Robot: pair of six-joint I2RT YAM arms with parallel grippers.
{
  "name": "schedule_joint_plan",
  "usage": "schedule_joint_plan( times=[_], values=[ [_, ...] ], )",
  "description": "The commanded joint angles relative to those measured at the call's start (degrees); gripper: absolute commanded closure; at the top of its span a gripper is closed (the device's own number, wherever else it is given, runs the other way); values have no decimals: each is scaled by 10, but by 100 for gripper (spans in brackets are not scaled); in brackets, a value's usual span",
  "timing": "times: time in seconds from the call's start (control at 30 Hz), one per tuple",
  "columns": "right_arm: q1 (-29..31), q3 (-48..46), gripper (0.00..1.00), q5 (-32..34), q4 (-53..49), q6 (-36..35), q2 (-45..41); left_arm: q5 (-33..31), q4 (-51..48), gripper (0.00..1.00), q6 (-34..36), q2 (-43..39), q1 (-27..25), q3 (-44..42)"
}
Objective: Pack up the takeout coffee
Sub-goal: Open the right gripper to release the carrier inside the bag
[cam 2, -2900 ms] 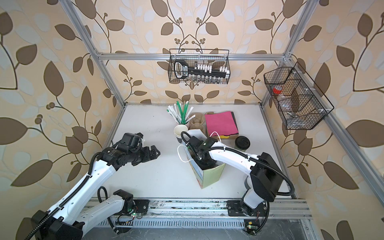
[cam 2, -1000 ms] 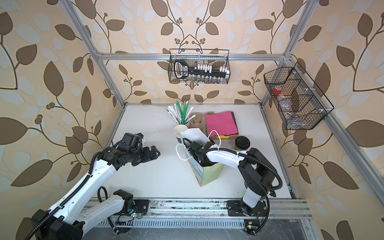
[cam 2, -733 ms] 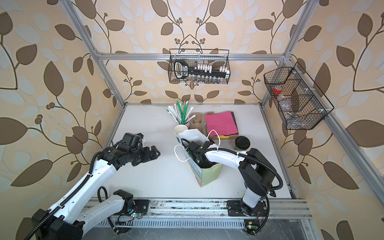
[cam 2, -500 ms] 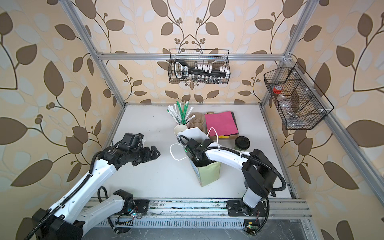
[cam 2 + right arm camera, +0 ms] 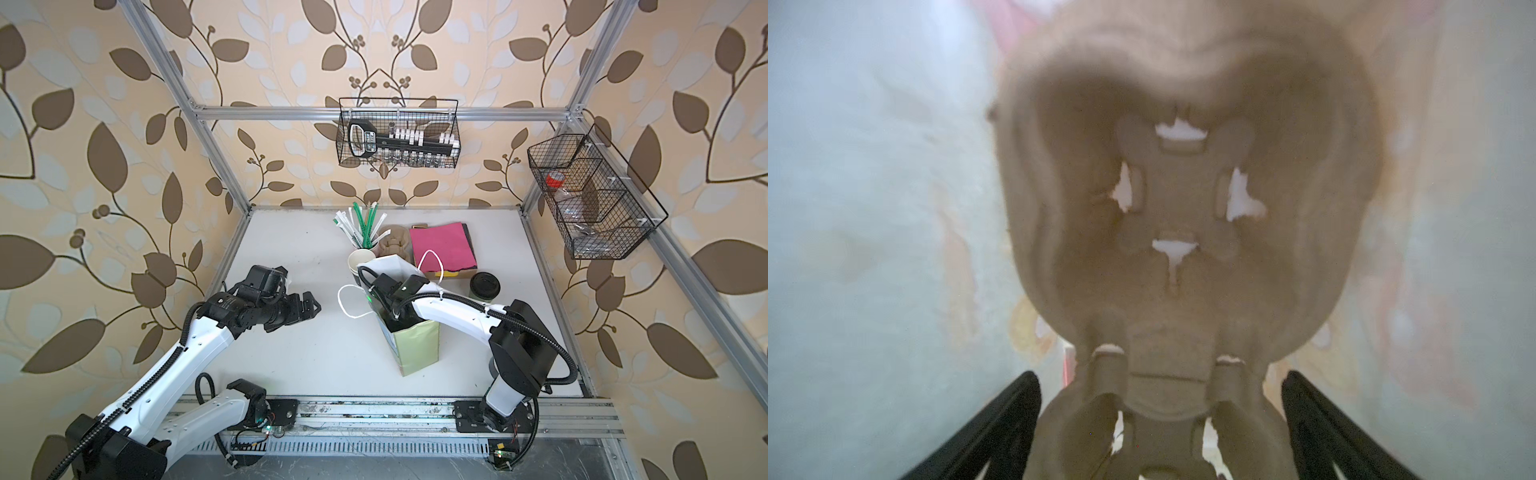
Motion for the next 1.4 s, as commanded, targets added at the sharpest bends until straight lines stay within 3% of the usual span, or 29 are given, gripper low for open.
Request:
schedule_joint_plan(
  times=[0.0,0.43,0.63,0.97,1.37],
  values=[
    [-1,28,9,19,-3,-3,-9,11,-6,1,6,0,2,9],
    [-6,88,13,47,-11,12,-7,13,-5,1,6,0,2,8],
    [-7,108,12,85,-13,7,-12,14,-5,1,6,-2,2,8],
    [-26,169,12,93,-21,-22,-23,13,-4,1,6,-1,2,8],
    [-31,213,2,69,-60,-29,-36,17,-4,1,5,6,2,9]
  ],
)
